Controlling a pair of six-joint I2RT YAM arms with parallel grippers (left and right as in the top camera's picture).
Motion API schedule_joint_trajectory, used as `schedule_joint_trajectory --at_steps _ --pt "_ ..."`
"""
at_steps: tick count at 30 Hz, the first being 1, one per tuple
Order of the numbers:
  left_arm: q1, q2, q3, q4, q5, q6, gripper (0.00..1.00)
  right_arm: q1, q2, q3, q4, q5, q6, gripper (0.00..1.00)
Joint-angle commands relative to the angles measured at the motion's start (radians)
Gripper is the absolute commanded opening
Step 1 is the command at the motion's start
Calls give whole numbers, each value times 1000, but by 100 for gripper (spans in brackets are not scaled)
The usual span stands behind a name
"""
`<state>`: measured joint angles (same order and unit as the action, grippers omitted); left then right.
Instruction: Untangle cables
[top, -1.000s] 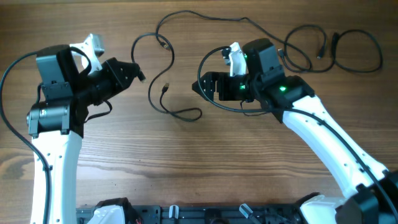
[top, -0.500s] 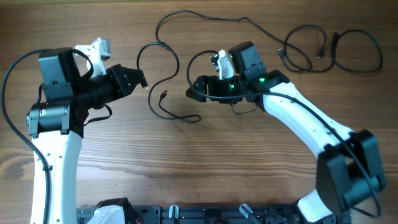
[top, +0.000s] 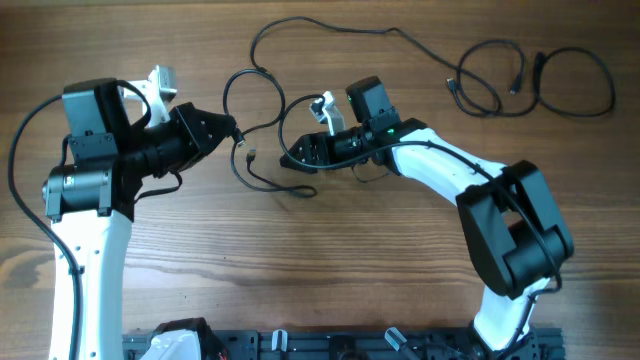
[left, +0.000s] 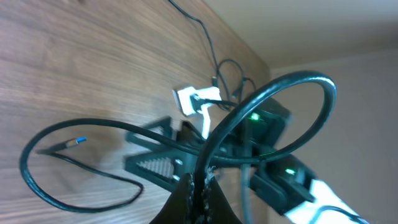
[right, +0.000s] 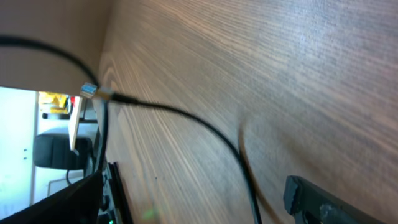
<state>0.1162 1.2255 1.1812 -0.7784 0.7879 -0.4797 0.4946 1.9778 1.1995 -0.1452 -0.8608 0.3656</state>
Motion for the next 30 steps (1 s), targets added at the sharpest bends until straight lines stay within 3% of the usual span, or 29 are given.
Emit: schedule_joint_trajectory --at_steps 1,8,13,19,25,30 --pt "0 -5 5 3 81 -111 4 3 22 3 43 -66 -25 93" --pt "0 -5 5 16 233 -187 4 3 21 3 55 -86 -29 86" --pt "0 -5 5 49 241 -297 4 3 21 3 54 -244 -156 82" --pt "0 -5 5 49 253 -473 4 3 22 3 54 -177 -157 81" --pt "0 -5 5 68 349 -487 4 20 22 3 62 -148 -164 81" --pt "0 -5 5 115 349 -575 4 74 22 3 65 -133 -182 79"
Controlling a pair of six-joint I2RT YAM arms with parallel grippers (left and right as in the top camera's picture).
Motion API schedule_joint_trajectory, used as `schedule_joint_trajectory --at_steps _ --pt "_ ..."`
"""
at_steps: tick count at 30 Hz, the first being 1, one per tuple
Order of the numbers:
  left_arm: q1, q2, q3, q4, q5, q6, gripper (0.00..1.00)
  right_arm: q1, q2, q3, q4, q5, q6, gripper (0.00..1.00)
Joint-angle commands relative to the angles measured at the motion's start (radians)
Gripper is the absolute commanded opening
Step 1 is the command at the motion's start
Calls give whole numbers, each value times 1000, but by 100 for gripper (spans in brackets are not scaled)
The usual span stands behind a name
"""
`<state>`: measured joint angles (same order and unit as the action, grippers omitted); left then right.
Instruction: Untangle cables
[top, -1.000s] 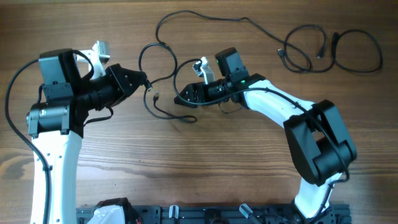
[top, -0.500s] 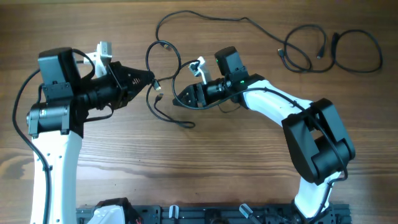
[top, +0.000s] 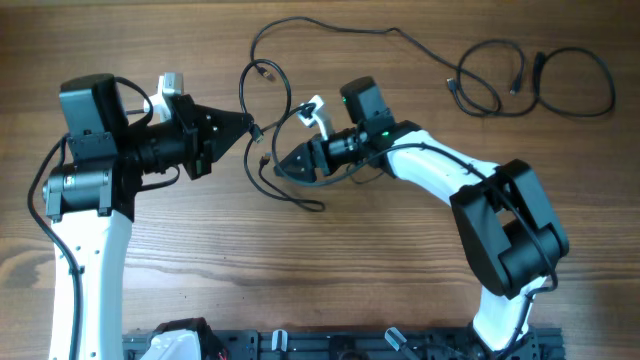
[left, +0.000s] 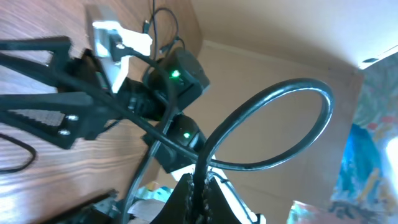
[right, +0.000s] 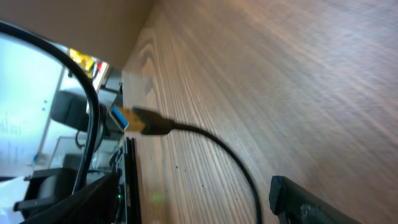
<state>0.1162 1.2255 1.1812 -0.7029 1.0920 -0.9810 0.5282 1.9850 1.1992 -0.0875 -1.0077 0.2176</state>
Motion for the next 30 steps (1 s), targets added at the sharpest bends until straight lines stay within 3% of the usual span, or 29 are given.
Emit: schedule_joint_trajectory --at_steps 1,15,22,26,30 --pt "0 -5 5 50 45 -83 4 49 14 3 8 14 -34 79" --pt "-1 -5 5 36 49 -104 4 119 16 3 217 320 134 73" --pt "-1 -5 5 37 56 -104 4 163 16 3 222 391 148 65" --pt "-1 -5 5 37 56 -100 4 161 16 3 227 391 148 51" --pt "-1 -5 5 35 56 -100 4 158 16 3 269 392 144 50"
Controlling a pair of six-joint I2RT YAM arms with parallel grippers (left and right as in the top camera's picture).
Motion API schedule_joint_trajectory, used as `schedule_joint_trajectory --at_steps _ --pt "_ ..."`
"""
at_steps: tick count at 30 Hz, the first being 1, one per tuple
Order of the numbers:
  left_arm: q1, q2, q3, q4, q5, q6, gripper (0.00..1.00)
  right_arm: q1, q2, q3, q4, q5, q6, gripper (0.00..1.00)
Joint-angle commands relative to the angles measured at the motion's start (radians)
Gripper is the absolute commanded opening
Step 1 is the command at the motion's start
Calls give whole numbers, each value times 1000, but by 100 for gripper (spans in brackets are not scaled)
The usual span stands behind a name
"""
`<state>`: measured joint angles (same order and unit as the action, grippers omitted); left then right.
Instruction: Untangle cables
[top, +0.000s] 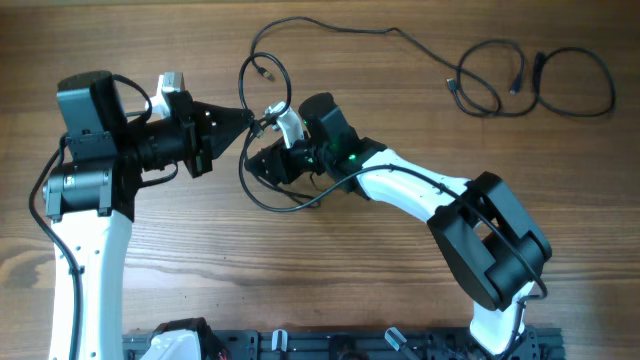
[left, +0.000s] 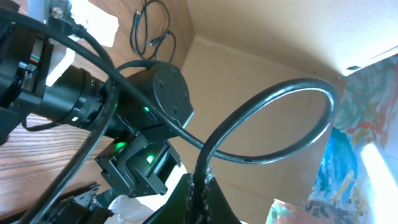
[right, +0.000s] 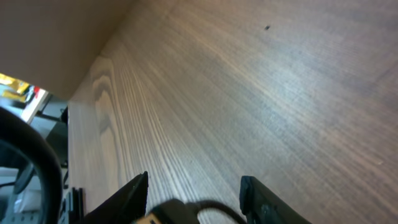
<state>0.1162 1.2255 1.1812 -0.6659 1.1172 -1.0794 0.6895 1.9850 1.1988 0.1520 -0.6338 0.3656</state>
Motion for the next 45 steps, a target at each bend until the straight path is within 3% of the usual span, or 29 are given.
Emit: schedule_joint_trajectory --at_steps 1,4,9,23,26,32,37,41,45 --pt "-1 -5 5 -4 31 -2 4 -3 16 3 44 18 -3 47" --pt "-1 -5 5 -3 31 -2 4 -3 16 3 78 18 -2 33" --pt "-1 -5 5 -3 31 -2 4 -3 16 3 70 37 -3 17" --pt "-1 -5 5 -3 30 27 4 -4 16 3 61 36 1 11" --pt "-1 -5 5 -3 30 51 4 -9 16 3 45 36 5 5" --pt "-1 -5 5 -3 -17 73 4 -52 16 3 6 35 42 4" --pt "-1 -5 5 -26 -257 134 4 -167 16 3 -125 9 83 5" --pt "-1 -4 5 -138 -698 159 4 -276 8 3 -216 -108 83 4" --pt "-1 8 5 -230 -965 159 4 -383 -14 3 -313 -172 79 4"
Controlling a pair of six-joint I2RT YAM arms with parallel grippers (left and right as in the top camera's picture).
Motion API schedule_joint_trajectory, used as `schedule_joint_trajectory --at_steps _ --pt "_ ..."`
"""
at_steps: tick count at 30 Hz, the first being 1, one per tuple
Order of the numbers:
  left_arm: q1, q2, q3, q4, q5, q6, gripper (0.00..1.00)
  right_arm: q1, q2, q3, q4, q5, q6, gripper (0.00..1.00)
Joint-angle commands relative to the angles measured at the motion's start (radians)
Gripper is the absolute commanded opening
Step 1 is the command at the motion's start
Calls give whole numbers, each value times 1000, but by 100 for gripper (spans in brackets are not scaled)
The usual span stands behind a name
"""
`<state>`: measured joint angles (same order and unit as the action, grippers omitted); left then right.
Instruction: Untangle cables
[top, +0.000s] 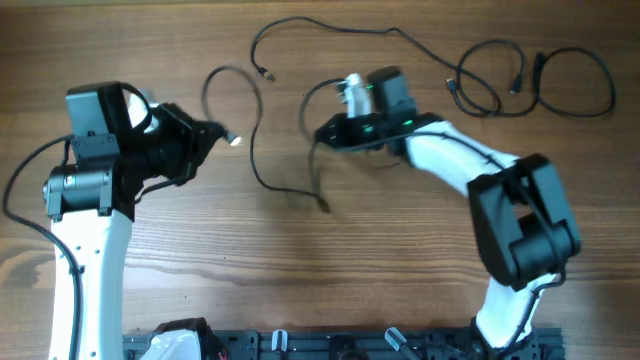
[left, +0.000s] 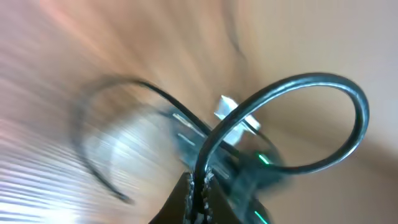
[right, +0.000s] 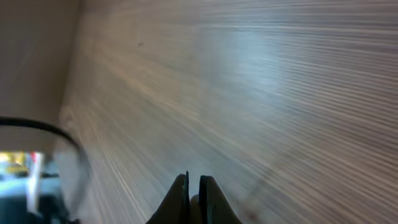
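My left gripper (top: 212, 130) is shut on a black cable (top: 254, 120), whose light-tipped plug (top: 232, 138) sticks out beside the fingertips. That cable arcs up and drops to the table middle. The left wrist view is blurred; it shows the gripper (left: 200, 186) pinching the cable loop (left: 311, 76). My right gripper (top: 322, 133) sits to the right and is shut on a second black strand (top: 314, 170) that hangs down to a plug (top: 325, 206). In the right wrist view the gripper (right: 193, 183) has its jaws nearly touching over blurred wood.
A long thin cable (top: 330, 25) runs along the far edge, one end (top: 266, 73) near the middle. It leads to coiled cables (top: 490, 90) and another loop (top: 575, 80) at the back right. The arm bases stand at the near edge.
The right gripper was open right beside the left fingertips; now it is shut on a strand farther right. The left gripper sits farther left. The tangle between them has spread out.
The left gripper held a cable loop throughout. The right gripper stood open to its right at the tangle, then both were closer together, then the open right gripper was against the left fingertips. Now the right is shut and the arms are apart, the cables stretched wider.
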<state>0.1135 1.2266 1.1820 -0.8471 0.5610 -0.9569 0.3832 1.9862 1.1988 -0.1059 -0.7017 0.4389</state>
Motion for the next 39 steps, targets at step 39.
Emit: schedule_joint_trajectory --at_steps 39 --pt "188 412 4 154 -687 165 4 -1101 -419 5 -463 305 -116 4"
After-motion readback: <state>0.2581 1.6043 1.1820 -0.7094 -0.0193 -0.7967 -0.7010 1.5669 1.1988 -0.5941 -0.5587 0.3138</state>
